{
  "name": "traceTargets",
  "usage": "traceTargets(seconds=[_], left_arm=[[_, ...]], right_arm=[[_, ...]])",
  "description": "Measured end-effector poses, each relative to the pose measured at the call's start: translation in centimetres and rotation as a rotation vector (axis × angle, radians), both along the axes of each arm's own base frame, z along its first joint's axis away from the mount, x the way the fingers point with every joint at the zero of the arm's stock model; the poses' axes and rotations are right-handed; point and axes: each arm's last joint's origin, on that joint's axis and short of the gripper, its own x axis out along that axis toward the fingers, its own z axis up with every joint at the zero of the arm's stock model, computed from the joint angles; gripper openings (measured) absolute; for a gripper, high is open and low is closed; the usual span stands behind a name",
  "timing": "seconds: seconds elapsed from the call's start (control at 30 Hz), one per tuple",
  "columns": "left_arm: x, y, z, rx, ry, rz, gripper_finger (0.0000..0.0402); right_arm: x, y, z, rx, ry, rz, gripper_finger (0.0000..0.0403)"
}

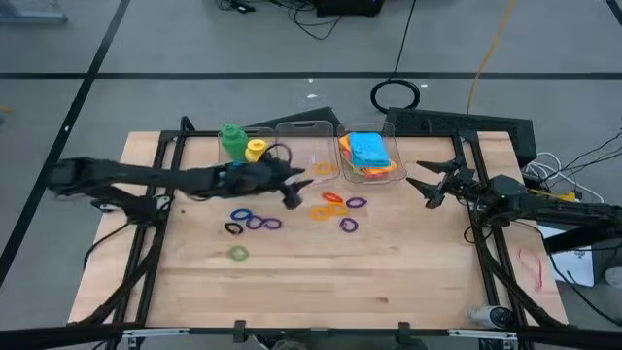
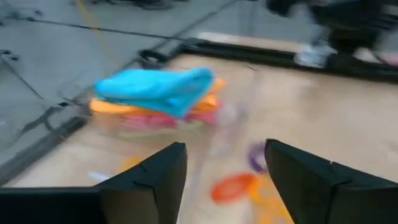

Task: Pick & Place Sports Items
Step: Put the green wrist coil into the middle transparent container

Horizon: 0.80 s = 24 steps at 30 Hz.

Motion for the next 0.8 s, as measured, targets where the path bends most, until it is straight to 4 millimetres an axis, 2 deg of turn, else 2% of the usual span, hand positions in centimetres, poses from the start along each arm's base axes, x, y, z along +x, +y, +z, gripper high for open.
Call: traceTargets(seconds=[0.17, 0.37, 0.5, 0.6, 0.8], left_arm=[[-3.6, -3.8, 0.7, -0.160, 0.145, -0.065, 0.0184], [-6.6, -7.9, -1.4, -0.418, 0.393, -0.002, 0.0184], [-7.2, -10.3, -3.2, -0.492, 0.509, 0.075, 0.0184], [-7.2, -11.9, -4.1, -0.515, 0.530, 0.083, 0.0184], [-7.0, -14.3, -6.3, -0.456, 0.615, 0.032, 0.0184]], right_arm=[[0.0, 0.0, 0.0, 0.000, -0.001, 0.000, 0.0290], [0.0, 0.0, 0.0, 0.000, -0.001, 0.000, 0.0290], [0.0, 0.0, 0.0, 0.000, -0.001, 0.000, 0.0290], [0.0, 0.0, 0.0, 0.000, -0.001, 0.000, 0.0290], [0.0, 0.0, 0.0, 0.000, -0.001, 0.000, 0.0290]])
